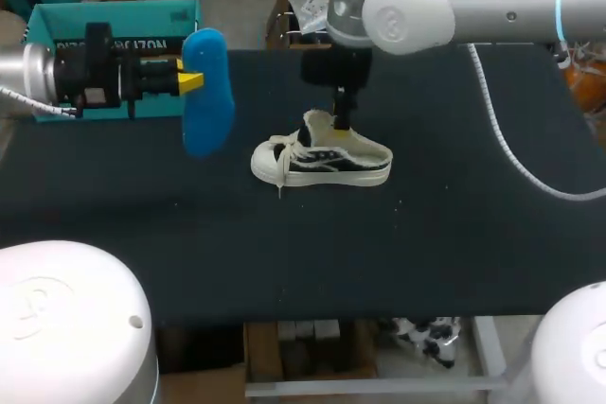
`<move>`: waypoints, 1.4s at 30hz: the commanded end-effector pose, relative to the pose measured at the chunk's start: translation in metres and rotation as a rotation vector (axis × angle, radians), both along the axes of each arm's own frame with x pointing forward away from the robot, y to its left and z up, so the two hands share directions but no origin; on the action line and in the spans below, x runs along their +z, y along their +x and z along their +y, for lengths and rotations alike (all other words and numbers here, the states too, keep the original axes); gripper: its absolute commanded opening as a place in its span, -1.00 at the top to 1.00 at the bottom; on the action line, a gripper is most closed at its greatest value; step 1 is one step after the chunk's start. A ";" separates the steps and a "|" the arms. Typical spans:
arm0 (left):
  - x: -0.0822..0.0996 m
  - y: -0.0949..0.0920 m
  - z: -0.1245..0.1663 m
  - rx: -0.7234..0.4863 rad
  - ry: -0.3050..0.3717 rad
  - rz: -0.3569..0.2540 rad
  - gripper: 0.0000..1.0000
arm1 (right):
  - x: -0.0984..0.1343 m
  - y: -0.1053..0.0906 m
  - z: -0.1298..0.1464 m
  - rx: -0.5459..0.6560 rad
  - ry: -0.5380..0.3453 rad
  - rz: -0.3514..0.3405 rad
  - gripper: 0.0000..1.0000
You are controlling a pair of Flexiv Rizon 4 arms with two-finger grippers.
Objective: Open the shoe tongue, take the insole out of the shoe, put the insole back into the shoe, and pack the shoe into the shoebox
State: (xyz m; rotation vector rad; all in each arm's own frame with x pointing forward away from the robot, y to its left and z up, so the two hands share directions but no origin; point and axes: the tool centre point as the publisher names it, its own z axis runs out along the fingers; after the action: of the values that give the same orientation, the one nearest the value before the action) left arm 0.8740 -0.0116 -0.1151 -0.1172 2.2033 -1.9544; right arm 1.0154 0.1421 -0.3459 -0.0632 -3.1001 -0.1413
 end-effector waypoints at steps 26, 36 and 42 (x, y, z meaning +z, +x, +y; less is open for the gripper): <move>-0.010 0.027 -0.022 -0.046 -0.045 -0.016 1.00 | 0.021 -0.027 0.012 -0.323 -0.069 -0.002 1.00; 0.000 0.043 -0.051 -0.246 -0.110 -0.087 1.00 | 0.040 -0.060 0.009 -0.688 0.031 -0.035 1.00; 0.000 0.061 -0.068 -0.344 -0.153 -0.099 1.00 | 0.045 -0.079 0.011 -0.904 0.111 -0.052 1.00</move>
State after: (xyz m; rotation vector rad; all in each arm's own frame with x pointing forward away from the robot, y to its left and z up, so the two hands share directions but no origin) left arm 0.9178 -0.0715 -0.1075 0.1541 2.0931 -2.1276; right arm 0.9508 0.1587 -0.3033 -1.2520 -2.8633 -0.1376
